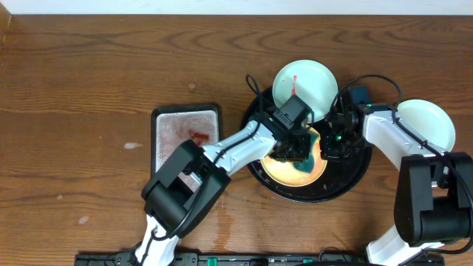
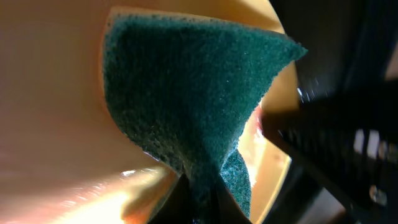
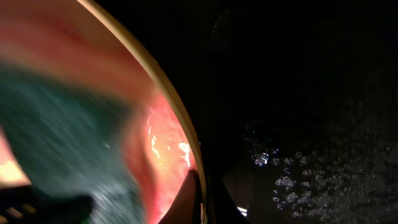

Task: Clean dirty plates on tray and stack at the side
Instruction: 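Scrub the yellow plate with the sponge while the right gripper holds it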

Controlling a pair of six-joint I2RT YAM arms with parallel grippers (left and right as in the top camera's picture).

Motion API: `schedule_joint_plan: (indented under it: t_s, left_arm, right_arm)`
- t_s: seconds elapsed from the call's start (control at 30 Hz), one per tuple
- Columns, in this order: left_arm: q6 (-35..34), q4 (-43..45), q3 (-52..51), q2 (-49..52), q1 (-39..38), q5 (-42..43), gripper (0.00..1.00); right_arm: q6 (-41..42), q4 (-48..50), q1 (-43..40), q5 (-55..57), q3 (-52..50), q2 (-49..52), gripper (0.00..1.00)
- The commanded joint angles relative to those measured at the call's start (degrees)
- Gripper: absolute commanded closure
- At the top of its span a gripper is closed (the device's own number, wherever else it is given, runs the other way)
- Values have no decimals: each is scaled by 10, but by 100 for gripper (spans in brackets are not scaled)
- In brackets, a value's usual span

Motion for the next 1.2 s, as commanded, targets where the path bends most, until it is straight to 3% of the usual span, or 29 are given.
schedule_joint_plan:
  t_s: [0.0, 0.1, 0.33, 0.43, 0.57, 0.7, 0.8, 0.93, 1.17]
  left_arm:
    - [49, -14, -4, 17, -19, 45, 93]
    - [51, -54, -4, 17, -9, -48, 93]
    - [51, -217, 35, 17, 20, -380, 93]
    - [51, -256, 55, 17, 20, -449, 92]
    - [50, -262, 64, 17, 20, -476, 93]
    - [44, -226, 64, 17, 20, -442, 92]
    - [47, -164, 64, 17, 21, -269, 92]
    - [46, -97, 64, 17, 12, -98, 92]
    - [67, -67, 64, 18, -30, -72, 92]
  right_arm:
    - [-3, 4, 7, 10, -4, 9, 99]
    - [-3, 4, 7, 10, -4, 9, 99]
    - [-5, 3, 7, 10, -4, 9, 99]
    - [-5, 5, 7, 10, -4, 9, 99]
    - [-5, 5, 7, 10, -4, 9, 99]
    - [-5, 4, 7, 10, -4, 9, 99]
    - [-5, 4, 7, 10, -4, 9, 99]
    - [-5, 4, 7, 10, -4, 9, 99]
    - [-5, 4, 7, 10, -4, 9, 99]
